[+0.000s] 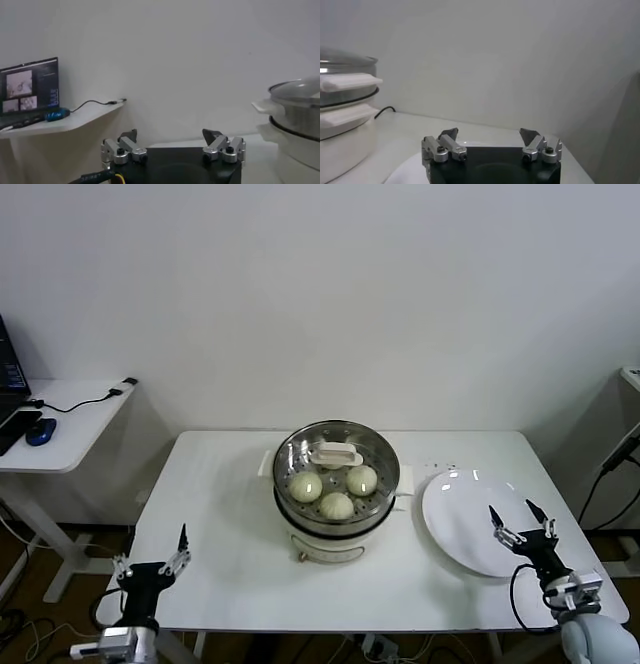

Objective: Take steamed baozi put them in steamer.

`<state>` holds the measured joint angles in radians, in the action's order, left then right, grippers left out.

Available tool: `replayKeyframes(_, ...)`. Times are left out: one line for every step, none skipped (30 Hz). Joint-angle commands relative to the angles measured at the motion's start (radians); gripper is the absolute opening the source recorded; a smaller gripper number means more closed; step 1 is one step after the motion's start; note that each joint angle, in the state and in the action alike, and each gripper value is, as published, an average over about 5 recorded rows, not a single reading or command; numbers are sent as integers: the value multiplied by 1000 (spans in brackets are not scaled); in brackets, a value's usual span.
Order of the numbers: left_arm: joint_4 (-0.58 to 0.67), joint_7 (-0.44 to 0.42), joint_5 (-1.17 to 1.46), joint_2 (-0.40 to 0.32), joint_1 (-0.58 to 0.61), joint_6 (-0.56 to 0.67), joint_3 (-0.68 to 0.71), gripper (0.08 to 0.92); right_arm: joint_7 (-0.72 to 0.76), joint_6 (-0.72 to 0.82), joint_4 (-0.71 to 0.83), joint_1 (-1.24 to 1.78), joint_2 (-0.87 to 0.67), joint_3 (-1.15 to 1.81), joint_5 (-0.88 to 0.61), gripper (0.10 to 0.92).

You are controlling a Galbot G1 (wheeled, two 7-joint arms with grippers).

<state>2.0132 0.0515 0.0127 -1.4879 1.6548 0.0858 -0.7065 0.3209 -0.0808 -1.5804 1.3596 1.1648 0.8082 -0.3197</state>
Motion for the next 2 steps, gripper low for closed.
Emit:
replayKeyframes(-3,-48,5,-16,12,29,0,823,0,18,1,4,-23,-6,-38,823)
replayKeyframes(-3,-50,3,-17,12,28,3,823,0,19,1,5,-24,-6,-44,823)
